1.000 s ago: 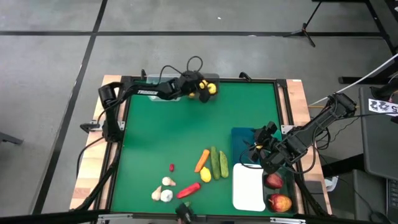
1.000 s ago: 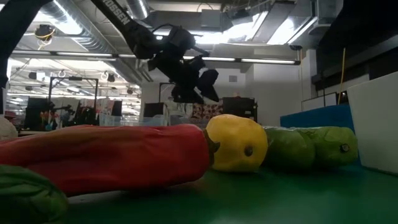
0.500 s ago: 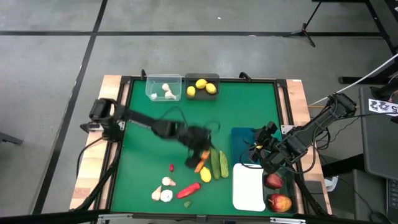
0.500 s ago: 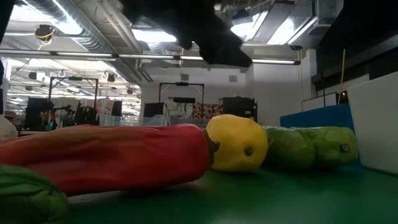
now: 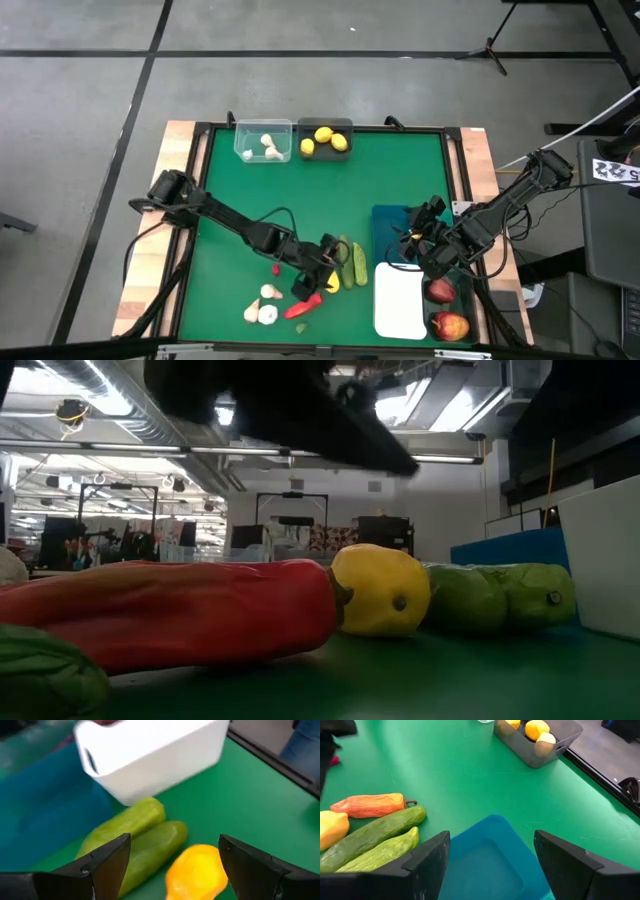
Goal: Sort produce into baskets
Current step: Put the yellow lemon into the top black bin
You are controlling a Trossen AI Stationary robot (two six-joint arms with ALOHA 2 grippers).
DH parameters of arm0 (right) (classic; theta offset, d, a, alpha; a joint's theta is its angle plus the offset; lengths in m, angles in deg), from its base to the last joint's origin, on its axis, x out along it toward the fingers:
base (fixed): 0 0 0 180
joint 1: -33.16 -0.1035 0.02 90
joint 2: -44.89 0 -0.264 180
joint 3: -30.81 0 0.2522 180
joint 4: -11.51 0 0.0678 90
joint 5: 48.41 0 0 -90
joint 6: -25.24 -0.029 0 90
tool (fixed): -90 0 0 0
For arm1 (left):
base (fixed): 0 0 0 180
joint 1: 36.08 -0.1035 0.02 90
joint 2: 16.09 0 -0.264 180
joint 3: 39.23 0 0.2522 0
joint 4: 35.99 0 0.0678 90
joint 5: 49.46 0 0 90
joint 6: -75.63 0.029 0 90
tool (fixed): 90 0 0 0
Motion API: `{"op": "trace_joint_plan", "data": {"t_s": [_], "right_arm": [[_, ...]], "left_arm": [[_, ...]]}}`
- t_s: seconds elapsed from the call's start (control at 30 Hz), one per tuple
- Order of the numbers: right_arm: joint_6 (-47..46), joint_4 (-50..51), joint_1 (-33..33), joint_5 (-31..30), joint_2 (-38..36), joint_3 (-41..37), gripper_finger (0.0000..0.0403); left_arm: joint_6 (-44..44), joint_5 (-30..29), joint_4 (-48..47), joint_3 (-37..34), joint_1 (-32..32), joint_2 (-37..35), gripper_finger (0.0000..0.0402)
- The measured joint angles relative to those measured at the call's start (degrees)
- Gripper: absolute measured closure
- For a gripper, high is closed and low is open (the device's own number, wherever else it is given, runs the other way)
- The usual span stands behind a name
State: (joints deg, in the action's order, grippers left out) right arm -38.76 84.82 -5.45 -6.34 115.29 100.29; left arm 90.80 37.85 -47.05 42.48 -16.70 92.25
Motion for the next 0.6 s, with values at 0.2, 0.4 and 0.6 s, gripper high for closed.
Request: {"op": "trace_joint_plan", "data": {"t_s": [0.2, 0.4, 0.6], "right_arm": [[0.00, 0.04, 0.00, -0.01, 0.01, 0.00, 0.0114], [0.00, 0.04, 0.00, -0.01, 0.01, 0.00, 0.0114], [-0.05, -0.02, 0.00, 0.01, 0.01, 0.00, 0.0114]], "left_arm": [[0.27, 5.65, 1.23, -0.02, -0.69, 3.10, 0.0104], [1.11, 9.25, 1.11, -0.01, -1.64, 4.48, 0.0104], [2.90, 10.43, 0.57, -0.04, -3.37, 7.23, 0.0104]]}}
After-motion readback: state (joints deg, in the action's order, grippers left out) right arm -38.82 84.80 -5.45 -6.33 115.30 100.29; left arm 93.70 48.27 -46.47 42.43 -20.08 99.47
